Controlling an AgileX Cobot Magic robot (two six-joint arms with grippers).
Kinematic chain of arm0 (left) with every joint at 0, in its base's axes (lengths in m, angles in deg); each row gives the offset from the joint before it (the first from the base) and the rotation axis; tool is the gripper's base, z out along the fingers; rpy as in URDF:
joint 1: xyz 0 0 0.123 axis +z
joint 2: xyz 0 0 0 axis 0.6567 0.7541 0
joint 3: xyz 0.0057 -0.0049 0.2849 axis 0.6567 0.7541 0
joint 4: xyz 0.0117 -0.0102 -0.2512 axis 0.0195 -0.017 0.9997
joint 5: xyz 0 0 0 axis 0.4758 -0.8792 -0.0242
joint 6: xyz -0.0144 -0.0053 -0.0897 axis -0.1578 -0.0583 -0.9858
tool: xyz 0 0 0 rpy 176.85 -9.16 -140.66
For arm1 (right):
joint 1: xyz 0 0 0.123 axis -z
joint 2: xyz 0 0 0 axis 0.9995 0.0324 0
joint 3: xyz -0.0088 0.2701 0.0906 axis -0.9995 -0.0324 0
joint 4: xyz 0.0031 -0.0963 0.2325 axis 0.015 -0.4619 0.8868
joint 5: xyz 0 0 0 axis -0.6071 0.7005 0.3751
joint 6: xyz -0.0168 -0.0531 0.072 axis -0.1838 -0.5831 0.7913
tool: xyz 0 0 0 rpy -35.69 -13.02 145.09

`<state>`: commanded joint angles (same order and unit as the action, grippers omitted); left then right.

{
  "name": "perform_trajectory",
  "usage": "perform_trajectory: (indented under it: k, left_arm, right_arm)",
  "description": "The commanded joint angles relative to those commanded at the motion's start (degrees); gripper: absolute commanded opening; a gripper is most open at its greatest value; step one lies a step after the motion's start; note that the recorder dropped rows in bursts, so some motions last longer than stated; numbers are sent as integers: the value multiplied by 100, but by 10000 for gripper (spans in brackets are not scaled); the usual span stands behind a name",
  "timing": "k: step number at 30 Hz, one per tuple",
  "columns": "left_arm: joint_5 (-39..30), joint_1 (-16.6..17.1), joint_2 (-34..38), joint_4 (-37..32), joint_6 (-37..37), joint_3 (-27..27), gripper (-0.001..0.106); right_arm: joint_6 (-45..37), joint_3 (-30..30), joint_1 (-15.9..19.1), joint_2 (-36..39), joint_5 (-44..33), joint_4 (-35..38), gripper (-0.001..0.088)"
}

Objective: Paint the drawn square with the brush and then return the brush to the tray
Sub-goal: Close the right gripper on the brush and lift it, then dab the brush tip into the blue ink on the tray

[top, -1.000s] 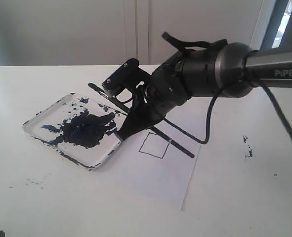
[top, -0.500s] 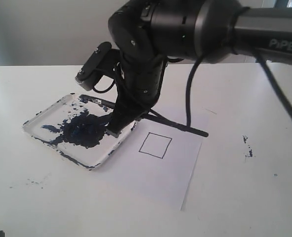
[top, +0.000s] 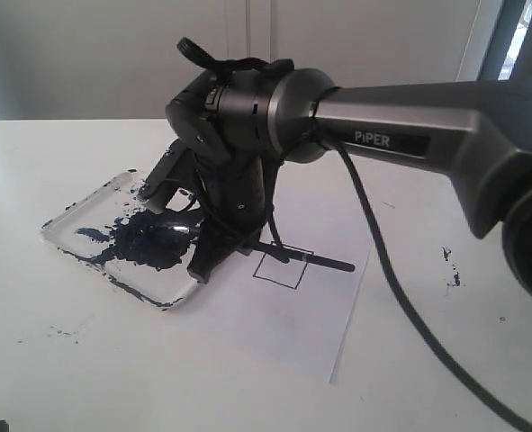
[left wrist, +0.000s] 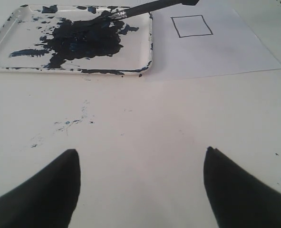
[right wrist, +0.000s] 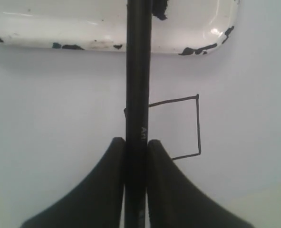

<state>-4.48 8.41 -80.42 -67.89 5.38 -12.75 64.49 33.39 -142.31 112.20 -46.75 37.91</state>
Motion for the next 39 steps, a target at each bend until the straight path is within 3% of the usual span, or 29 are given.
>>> perform_trajectory:
  k: [12,39]
  left_arm:
    - [0,0,0,0,0,0,749]
    - [0,0,0,0,0,0,749]
  right_arm:
    - [49,190,0,291,358,-10,0]
    - [467,190,0,405,218,-469,0]
